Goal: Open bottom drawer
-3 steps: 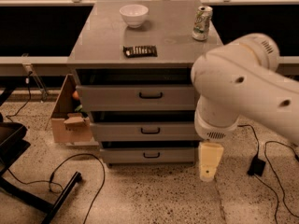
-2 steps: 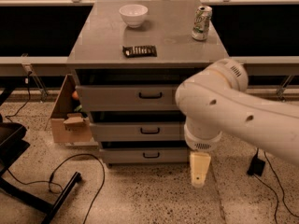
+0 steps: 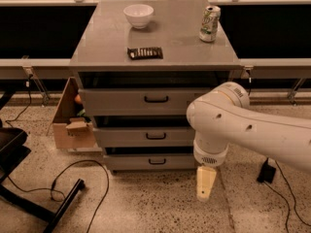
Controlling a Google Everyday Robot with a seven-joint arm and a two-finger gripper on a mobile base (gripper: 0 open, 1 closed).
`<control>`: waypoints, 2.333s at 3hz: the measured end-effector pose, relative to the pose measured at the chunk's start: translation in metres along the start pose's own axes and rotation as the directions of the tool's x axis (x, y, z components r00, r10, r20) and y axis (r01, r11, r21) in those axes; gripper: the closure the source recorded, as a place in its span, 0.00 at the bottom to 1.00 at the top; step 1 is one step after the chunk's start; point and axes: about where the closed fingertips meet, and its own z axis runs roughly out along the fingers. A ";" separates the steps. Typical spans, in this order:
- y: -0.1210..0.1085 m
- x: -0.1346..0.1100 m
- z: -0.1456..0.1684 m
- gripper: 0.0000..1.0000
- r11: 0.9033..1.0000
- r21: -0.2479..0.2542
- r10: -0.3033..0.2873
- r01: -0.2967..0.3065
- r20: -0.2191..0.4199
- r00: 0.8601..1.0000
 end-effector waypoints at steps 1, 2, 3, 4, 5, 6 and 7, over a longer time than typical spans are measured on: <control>0.005 -0.005 0.002 0.00 0.999 -0.037 0.020 -0.019 0.024 1.000; -0.005 -0.028 0.035 0.00 1.000 -0.011 -0.023 0.023 -0.002 1.000; -0.034 -0.049 0.093 0.00 0.999 0.032 -0.026 0.026 -0.002 1.000; -0.076 -0.061 0.163 0.00 0.997 0.083 -0.010 0.011 -0.009 1.000; -0.110 -0.058 0.223 0.00 0.994 0.106 -0.002 0.004 -0.014 1.000; -0.133 -0.056 0.266 0.00 0.994 0.110 0.004 -0.004 -0.003 1.000; -0.147 -0.054 0.301 0.00 0.998 0.063 0.016 -0.017 0.020 1.000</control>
Offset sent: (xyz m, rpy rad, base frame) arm 0.0269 0.0399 -0.0609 -0.0245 0.0083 0.0628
